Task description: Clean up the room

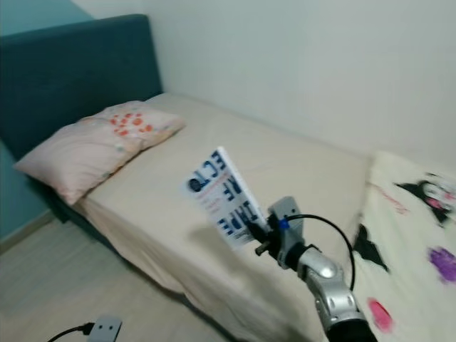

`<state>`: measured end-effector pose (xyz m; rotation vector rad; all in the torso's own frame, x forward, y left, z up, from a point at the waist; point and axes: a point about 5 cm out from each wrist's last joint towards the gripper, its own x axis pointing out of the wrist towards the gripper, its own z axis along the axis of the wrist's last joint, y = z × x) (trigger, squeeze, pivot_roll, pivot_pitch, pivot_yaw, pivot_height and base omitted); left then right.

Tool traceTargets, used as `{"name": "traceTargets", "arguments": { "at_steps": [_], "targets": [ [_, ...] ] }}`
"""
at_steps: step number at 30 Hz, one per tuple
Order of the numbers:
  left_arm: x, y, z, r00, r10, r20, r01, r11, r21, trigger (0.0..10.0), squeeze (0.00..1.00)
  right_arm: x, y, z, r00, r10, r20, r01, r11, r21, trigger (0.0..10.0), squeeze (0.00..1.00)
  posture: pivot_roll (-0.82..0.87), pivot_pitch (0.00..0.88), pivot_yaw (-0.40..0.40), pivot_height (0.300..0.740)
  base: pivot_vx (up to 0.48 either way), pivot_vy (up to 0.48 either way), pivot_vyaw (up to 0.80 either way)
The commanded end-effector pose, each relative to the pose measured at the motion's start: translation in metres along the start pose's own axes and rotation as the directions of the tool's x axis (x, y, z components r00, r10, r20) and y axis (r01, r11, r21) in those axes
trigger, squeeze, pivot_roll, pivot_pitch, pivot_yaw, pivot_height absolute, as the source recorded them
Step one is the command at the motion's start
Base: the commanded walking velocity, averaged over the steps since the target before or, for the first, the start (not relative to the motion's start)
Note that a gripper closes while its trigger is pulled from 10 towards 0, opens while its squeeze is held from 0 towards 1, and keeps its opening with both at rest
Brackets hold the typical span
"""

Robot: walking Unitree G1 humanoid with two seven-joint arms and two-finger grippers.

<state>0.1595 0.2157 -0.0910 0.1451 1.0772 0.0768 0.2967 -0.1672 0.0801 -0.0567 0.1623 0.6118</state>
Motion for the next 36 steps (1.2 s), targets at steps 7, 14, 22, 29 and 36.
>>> {"name": "traceTargets", "arguments": {
  "at_steps": [7, 14, 22, 29, 36],
  "targets": [
    [-0.001, 0.002, -0.010, 0.999, 0.004, -0.035, -0.004, 1.000, 0.007, 10.0, 0.00, 0.004, 0.008, 0.012, 0.997, 0.062, 0.043, -0.061, 0.998, -0.029, 10.0, 0.00, -0.03, 0.000, -0.047, 0.714, 0.480, 0.000, 0.74],
    [-0.001, 0.001, -0.008, 1.000, 0.015, -0.024, -0.016, 1.000, -0.009, 10.0, 0.00, 0.001, 0.014, 0.010, 0.993, 0.118, 0.019, -0.117, 0.993, -0.029, 10.0, 0.00, -0.03, 0.000, -0.046, 0.714, 0.318, 0.000, 0.74],
    [-0.001, 0.002, -0.009, 0.999, 0.030, -0.039, -0.031, 0.999, -0.023, 10.0, 0.00, 0.000, 0.015, 0.008, 0.991, 0.131, 0.010, -0.131, 0.991, -0.019, 10.0, 0.00, -0.03, 0.000, -0.046, 0.714, 0.000, 0.000, 0.74],
    [-0.001, 0.002, -0.011, 0.999, 0.026, -0.047, -0.027, 0.999, -0.018, 10.0, 0.00, -0.001, 0.015, 0.008, 0.991, 0.135, 0.009, -0.134, 0.991, -0.015, 10.0, 0.00, -0.04, 0.000, -0.042, 0.714, 0.000, 0.000, 0.74],
    [-0.001, 0.001, -0.011, 0.999, 0.018, -0.044, -0.019, 1.000, -0.015, 10.0, 0.00, -0.003, 0.013, 0.008, 0.993, 0.116, 0.008, -0.116, 0.993, -0.008, 10.0, 0.00, -0.04, 0.000, -0.042, 0.714, 0.000, 0.000, 0.75]
  ]
}}
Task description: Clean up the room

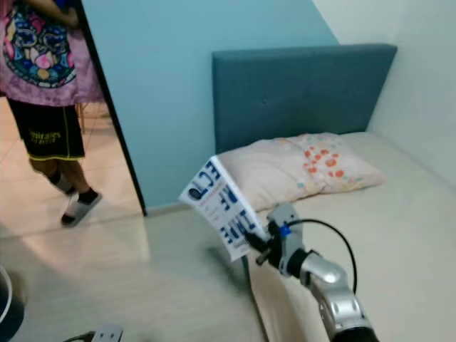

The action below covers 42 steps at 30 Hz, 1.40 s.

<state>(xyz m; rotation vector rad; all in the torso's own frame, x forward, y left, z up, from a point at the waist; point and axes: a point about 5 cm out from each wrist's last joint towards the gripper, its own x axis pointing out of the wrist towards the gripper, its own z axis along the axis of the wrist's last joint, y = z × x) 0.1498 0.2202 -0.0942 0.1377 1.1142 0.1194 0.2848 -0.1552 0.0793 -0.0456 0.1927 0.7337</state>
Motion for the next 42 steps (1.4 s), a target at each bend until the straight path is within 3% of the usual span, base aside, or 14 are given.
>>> {"name": "traceTargets", "arguments": {
  "at_steps": [1, 4, 6, 9, 10, 12, 34, 42],
  "targets": [
    [0.000, -0.002, 0.000, 1.000, -0.010, -0.003, 0.010, 1.000, 0.009, 10.0, 0.00, -0.001, -0.004, 0.009, 0.999, -0.007, 0.031, 0.008, 1.000, -0.018, 10.0, 0.00, -0.04, 0.000, -0.042, 0.714, 0.000, 0.000, 0.75],
    [0.000, -0.002, 0.000, 1.000, -0.011, -0.002, 0.011, 1.000, 0.010, 10.0, 0.00, -0.001, -0.004, 0.009, 0.999, -0.011, 0.030, 0.012, 1.000, -0.018, 10.0, 0.00, -0.04, 0.000, -0.042, 0.714, 0.000, 0.000, 0.75],
    [0.000, -0.003, 0.001, 1.000, -0.018, 0.002, 0.018, 1.000, 0.012, 10.0, 0.00, 0.000, -0.013, 0.008, 0.994, -0.104, 0.032, 0.104, 0.994, -0.014, 10.0, 0.00, -0.04, 0.000, -0.042, 0.714, 0.000, 0.000, 0.75],
    [0.000, -0.003, 0.001, 1.000, -0.018, 0.002, 0.018, 1.000, 0.012, 10.0, 0.00, 0.000, -0.013, 0.008, 0.994, -0.104, 0.032, 0.104, 0.994, -0.014, 10.0, 0.00, -0.04, 0.000, -0.042, 0.714, 0.000, 0.000, 0.75],
    [0.000, -0.003, 0.002, 1.000, -0.026, 0.007, 0.026, 0.999, 0.023, 10.0, 0.00, -0.001, -0.026, 0.004, 0.977, -0.214, -0.003, 0.214, 0.977, -0.011, 10.0, 0.00, -0.03, 0.000, -0.044, 0.714, 0.304, 0.000, 0.00],
    [0.000, -0.004, 0.002, 1.000, -0.030, 0.008, 0.030, 0.999, 0.034, 10.0, 0.00, -0.004, -0.035, -0.001, 0.959, -0.279, -0.043, 0.279, 0.960, -0.009, 10.0, 0.00, -0.03, 0.000, -0.045, 0.714, 0.328, 0.000, 0.00],
    [0.000, -0.005, 0.006, 0.999, -0.036, 0.024, 0.035, 0.999, 0.042, 10.0, 0.00, -0.011, -0.034, -0.013, 0.963, -0.241, -0.124, 0.231, 0.969, -0.090, 10.0, 0.00, -0.04, 0.000, -0.041, 0.714, 0.467, 0.000, 0.00],
    [0.000, -0.006, 0.006, 0.999, -0.039, 0.028, 0.038, 0.999, 0.035, 10.0, 0.00, -0.015, -0.044, -0.017, 0.928, -0.339, -0.152, 0.323, 0.939, -0.118, 10.0, 0.00, -0.04, 0.000, -0.041, 0.714, 0.480, 0.000, 0.00]
  ]
}}
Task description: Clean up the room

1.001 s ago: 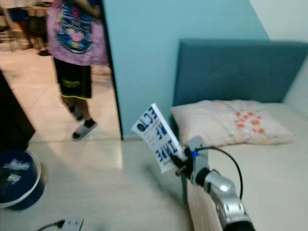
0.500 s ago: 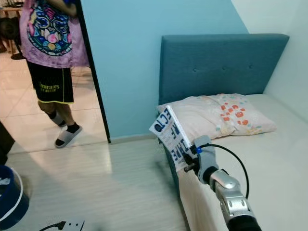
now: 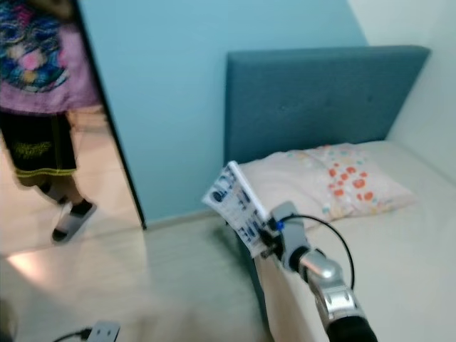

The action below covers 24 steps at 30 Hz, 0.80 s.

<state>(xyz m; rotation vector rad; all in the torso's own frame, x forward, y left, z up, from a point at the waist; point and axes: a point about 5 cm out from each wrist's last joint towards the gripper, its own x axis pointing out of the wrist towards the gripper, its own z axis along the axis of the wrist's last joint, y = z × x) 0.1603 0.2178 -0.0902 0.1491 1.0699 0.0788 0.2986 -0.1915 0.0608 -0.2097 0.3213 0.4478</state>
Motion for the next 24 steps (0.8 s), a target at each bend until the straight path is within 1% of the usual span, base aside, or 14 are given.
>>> {"name": "traceTargets", "arguments": {
  "at_steps": [1, 2, 4, 5, 6, 8, 10, 13, 14, 16, 18, 21, 22, 24],
  "targets": [
    [0.000, -0.004, -0.004, 1.000, -0.012, -0.008, 0.012, 1.000, -0.007, 10.0, 0.00, -0.003, -0.011, 0.000, 0.998, -0.063, -0.004, 0.063, 0.998, -0.001, 10.0, 0.00, -0.04, 0.000, -0.039, 0.714, 0.000, 0.000, 0.00],
    [0.000, -0.004, -0.004, 1.000, -0.012, -0.008, 0.012, 1.000, -0.007, 10.0, 0.00, -0.003, -0.011, 0.000, 0.998, -0.063, -0.004, 0.063, 0.998, -0.001, 10.0, 0.00, -0.04, 0.000, -0.039, 0.714, 0.000, 0.000, 0.00],
    [0.000, -0.005, -0.002, 1.000, -0.025, -0.003, 0.025, 1.000, 0.001, 10.0, 0.00, -0.008, -0.017, -0.004, 0.998, -0.061, -0.027, 0.062, 0.997, 0.047, 10.0, 0.00, -0.04, 0.000, -0.039, 0.714, 0.000, 0.000, 0.00],
    [0.000, -0.005, -0.002, 1.000, -0.031, -0.002, 0.031, 0.999, 0.011, 10.0, 0.00, -0.010, -0.019, -0.005, 0.998, -0.056, -0.037, 0.059, 0.996, 0.070, 10.0, 0.00, -0.04, 0.000, -0.039, 0.714, 0.000, -0.480, 0.00],
    [0.000, -0.005, -0.002, 1.000, -0.031, -0.002, 0.031, 0.999, 0.011, 10.0, 0.00, -0.010, -0.019, -0.005, 0.998, -0.056, -0.037, 0.059, 0.996, 0.070, 10.0, 0.00, -0.04, 0.000, -0.039, 0.714, 0.000, -0.480, 0.00],
    [0.000, -0.006, -0.001, 0.999, -0.041, 0.002, 0.041, 0.999, -0.003, 10.0, 0.00, -0.017, -0.025, -0.013, 0.995, -0.042, -0.091, 0.053, 0.991, 0.123, 10.0, 0.00, -0.04, 0.000, -0.036, 0.714, 0.000, -0.472, 0.00],
    [0.000, -0.006, -0.001, 0.999, -0.041, 0.002, 0.041, 0.999, -0.003, 10.0, 0.00, -0.017, -0.025, -0.013, 0.995, -0.042, -0.091, 0.053, 0.991, 0.123, 10.0, 0.00, -0.04, 0.000, -0.036, 0.714, 0.000, -0.472, 0.00],
    [0.000, -0.007, 0.001, 0.999, -0.041, 0.014, 0.042, 0.999, -0.034, 10.0, 0.00, -0.029, -0.047, -0.021, 0.983, -0.136, -0.121, 0.162, 0.957, 0.239, 10.0, 0.00, -0.04, 0.000, -0.036, 0.714, 0.000, -0.424, 0.00],
    [0.000, -0.007, 0.001, 0.999, -0.041, 0.014, 0.042, 0.999, -0.034, 10.0, 0.00, -0.029, -0.047, -0.021, 0.983, -0.136, -0.121, 0.162, 0.957, 0.239, 10.0, 0.00, -0.04, 0.000, -0.036, 0.714, 0.000, -0.326, 0.00],
    [0.000, -0.007, 0.002, 0.999, -0.041, 0.021, 0.041, 0.998, -0.036, 10.0, 0.00, -0.040, -0.055, -0.027, 0.977, -0.154, -0.147, 0.194, 0.929, 0.315, 10.0, 0.00, -0.05, 0.000, -0.037, 0.714, 0.000, 0.000, 0.00],
    [0.000, -0.008, 0.003, 0.999, -0.042, 0.024, 0.042, 0.999, -0.033, 10.0, 0.00, -0.048, -0.057, -0.035, 0.975, -0.130, -0.182, 0.191, 0.905, 0.380, 10.0, 0.00, -0.05, 0.000, -0.037, 0.714, 0.000, 0.000, 0.00],
    [0.000, -0.008, 0.004, 0.999, -0.042, 0.029, 0.043, 0.999, -0.030, 10.0, 0.00, -0.053, -0.057, -0.039, 0.973, -0.121, -0.195, 0.191, 0.896, 0.400, 10.0, 0.00, -0.05, 0.000, -0.037, 0.714, 0.000, 0.000, 0.00],
    [0.000, -0.008, 0.005, 0.999, -0.043, 0.034, 0.044, 0.999, -0.028, 10.0, 0.00, -0.056, -0.058, -0.041, 0.973, -0.116, -0.198, 0.192, 0.885, 0.425, 10.0, 0.00, -0.05, 0.000, -0.037, 0.714, 0.000, 0.000, 0.00],
    [0.001, -0.007, 0.010, 0.997, -0.044, 0.057, 0.045, 0.999, -0.023, 10.0, 0.00, -0.063, -0.064, -0.041, 0.973, -0.156, -0.171, 0.223, 0.831, 0.510, 10.0, 0.00, -0.05, 0.000, -0.035, 0.714, 0.000, 0.000, 0.00]
  ]
}}
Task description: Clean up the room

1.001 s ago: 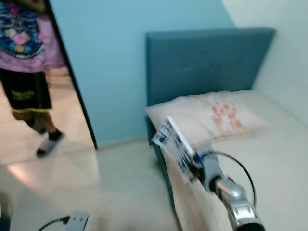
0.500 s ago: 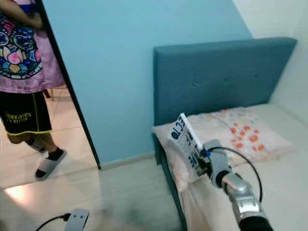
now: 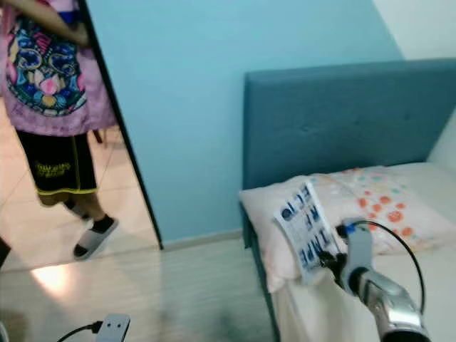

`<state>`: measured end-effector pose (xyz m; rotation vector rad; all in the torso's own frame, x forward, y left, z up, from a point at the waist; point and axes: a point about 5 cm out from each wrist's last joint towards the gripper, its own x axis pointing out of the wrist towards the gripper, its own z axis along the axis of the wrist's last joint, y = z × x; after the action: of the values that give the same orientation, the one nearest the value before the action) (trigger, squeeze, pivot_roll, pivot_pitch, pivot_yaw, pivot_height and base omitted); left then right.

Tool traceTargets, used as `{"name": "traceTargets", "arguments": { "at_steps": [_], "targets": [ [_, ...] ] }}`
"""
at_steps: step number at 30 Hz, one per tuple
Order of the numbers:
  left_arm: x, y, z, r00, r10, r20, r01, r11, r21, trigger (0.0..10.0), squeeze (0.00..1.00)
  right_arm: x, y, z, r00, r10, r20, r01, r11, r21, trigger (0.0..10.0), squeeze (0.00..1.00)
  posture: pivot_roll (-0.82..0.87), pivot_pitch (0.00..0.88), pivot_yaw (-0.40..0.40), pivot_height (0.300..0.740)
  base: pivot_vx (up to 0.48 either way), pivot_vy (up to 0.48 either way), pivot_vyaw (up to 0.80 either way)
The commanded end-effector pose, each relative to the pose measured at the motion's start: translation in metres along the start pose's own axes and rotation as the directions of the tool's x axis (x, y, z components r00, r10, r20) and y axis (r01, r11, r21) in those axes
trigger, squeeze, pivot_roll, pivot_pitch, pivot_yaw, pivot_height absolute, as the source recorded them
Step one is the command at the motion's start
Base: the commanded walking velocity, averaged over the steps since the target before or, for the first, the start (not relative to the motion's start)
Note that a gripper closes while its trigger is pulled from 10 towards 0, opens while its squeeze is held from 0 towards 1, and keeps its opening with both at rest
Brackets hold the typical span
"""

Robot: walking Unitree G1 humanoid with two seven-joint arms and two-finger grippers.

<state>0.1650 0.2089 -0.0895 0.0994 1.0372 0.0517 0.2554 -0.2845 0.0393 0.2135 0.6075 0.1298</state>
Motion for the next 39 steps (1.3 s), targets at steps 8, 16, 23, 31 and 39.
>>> {"name": "traceTargets", "arguments": {
  "at_steps": [8, 16, 23, 31, 39],
  "targets": [
    [-0.002, 0.017, 0.078, 0.945, 0.062, 0.320, -0.049, 0.998, -0.049, 10.0, 0.00, -0.013, -0.006, -0.019, 0.986, 0.078, -0.144, -0.042, 0.972, 0.233, 10.0, 0.00, -0.05, 0.000, -0.037, 0.709, 0.000, 0.000, 0.00],
    [-0.008, 0.033, 0.112, 0.894, 0.114, 0.434, -0.090, 0.993, -0.075, 10.0, 0.00, -0.022, -0.015, -0.043, 0.957, 0.102, -0.270, -0.019, 0.955, 0.294, 10.0, 0.00, -0.05, 0.000, -0.038, 0.669, 0.000, 0.000, 0.00],
    [-0.009, 0.028, 0.117, 0.882, 0.097, 0.460, -0.066, 0.994, -0.084, 10.0, 0.00, -0.025, -0.025, -0.036, 0.964, 0.086, -0.252, -0.006, 0.954, 0.299, 10.0, 0.00, -0.05, 0.000, -0.039, 0.639, 0.000, 0.000, 0.00],
    [-0.007, 0.019, 0.114, 0.887, 0.062, 0.458, -0.041, 0.998, -0.056, 10.0, 0.00, -0.021, -0.029, -0.026, 0.977, 0.104, -0.187, -0.044, 0.953, 0.301, 10.0, 0.00, -0.06, 0.000, -0.025, 0.609, 0.000, 0.000, 0.00],
    [-0.008, 0.019, 0.114, 0.884, 0.052, 0.465, -0.037, 0.998, -0.042, 10.0, 0.00, -0.016, -0.025, -0.002, 0.977, 0.203, -0.061, -0.180, 0.947, 0.266, 10.0, 0.00, -0.05, 0.000, -0.013, 0.574, 0.000, 0.000, 0.00]
  ]
}}
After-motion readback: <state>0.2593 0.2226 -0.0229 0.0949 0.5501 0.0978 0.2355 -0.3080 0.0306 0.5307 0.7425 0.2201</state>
